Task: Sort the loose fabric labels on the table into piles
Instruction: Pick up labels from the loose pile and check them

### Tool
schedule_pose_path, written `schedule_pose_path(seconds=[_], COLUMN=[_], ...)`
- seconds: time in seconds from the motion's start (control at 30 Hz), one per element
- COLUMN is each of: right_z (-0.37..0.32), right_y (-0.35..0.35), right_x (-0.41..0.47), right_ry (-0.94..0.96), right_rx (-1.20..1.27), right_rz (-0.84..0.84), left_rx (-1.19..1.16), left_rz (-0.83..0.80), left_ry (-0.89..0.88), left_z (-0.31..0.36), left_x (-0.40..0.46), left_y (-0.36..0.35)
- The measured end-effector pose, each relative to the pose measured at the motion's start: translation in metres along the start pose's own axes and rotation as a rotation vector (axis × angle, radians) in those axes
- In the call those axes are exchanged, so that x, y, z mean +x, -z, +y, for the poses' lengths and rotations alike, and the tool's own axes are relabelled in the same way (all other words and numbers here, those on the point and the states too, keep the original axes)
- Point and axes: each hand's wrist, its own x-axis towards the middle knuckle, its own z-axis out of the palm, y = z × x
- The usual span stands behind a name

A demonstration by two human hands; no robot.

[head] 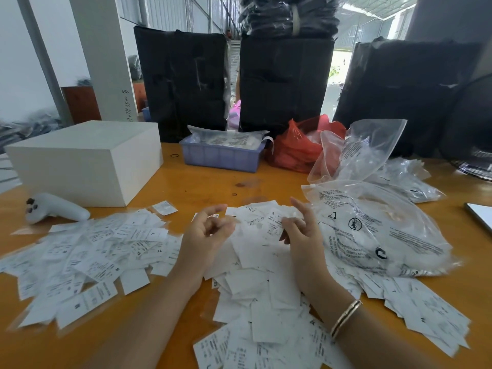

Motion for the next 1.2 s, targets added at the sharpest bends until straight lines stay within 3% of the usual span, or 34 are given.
schedule_pose_path(seconds=[0.2, 0.37, 0.57, 0.73, 1.2], right_z=[0.001, 0.001, -0.002, -0.008, -0.019], right_y=[-0.002, -0.004, -0.002, -0.004, -0.017], right_x=[-0.003, -0.003, -0.003, -0.006, -0.006], right_ry=[-0.006, 0.008, 0.104, 0.189, 0.303], right_rx=[0.041, 0.173, 0.156, 0.170, 0.159], right_rz=[-0.027, -0.124, -0.151, -0.122, -0.169], left_rx=[0.060, 0.177, 0.399, 0.470, 0.487], left_rz=[-0.147, -0.124, -0.078, -0.082, -0.115], left_ry=[-0.056, -0.114, -0.374, -0.482, -0.439], left_z=[0.002, 0.002, 0.002, 0.003, 0.004], left_x=[-0.005, -0.005, -0.006, -0.006, -0.011], left_y=[-0.006, -0.007, -0.005, -0.005, -0.010])
